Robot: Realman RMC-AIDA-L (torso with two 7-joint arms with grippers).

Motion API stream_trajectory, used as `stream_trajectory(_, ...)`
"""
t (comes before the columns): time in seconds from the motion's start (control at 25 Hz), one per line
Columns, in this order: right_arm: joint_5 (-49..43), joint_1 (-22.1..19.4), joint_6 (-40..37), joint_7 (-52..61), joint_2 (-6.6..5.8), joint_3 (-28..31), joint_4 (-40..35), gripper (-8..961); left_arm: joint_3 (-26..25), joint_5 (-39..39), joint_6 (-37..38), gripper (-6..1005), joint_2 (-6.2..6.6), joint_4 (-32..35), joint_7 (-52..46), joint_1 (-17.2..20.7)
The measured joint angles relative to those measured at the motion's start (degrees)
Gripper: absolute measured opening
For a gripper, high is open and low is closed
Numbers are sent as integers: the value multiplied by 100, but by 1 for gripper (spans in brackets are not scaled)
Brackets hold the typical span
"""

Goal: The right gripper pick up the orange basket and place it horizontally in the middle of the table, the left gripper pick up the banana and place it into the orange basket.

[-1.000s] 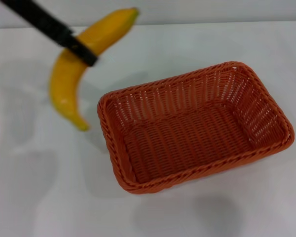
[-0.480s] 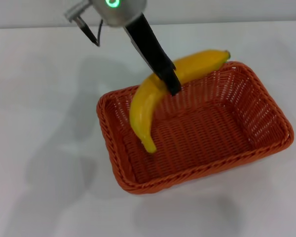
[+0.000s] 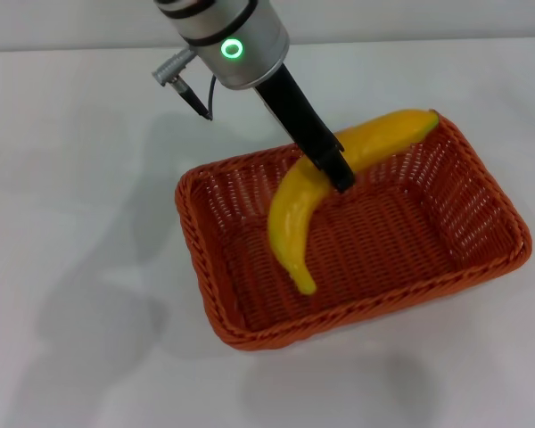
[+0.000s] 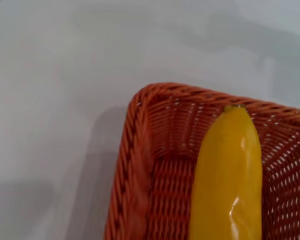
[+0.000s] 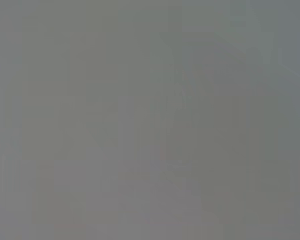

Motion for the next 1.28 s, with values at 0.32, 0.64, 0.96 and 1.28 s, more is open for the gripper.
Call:
stream_trajectory(0.32, -12, -16, -19, 0, 0, -5, 13, 648, 24, -74, 68, 618, -4, -127, 27, 139)
stream_trajectory(0.64, -12, -163, 29, 3, 1, 44, -102, 648, -61, -348, 73, 793, 28, -1710, 96, 1145)
stream_trajectory(0.96, -24, -391, 167, 159, 7, 37, -439, 648, -604, -1203, 235, 893, 26, -3584, 431, 2691)
stream_trajectory(1.28, 351, -734, 430, 88, 75, 160, -403, 648, -1284, -3793, 1242, 894, 0, -4506, 2159, 4938)
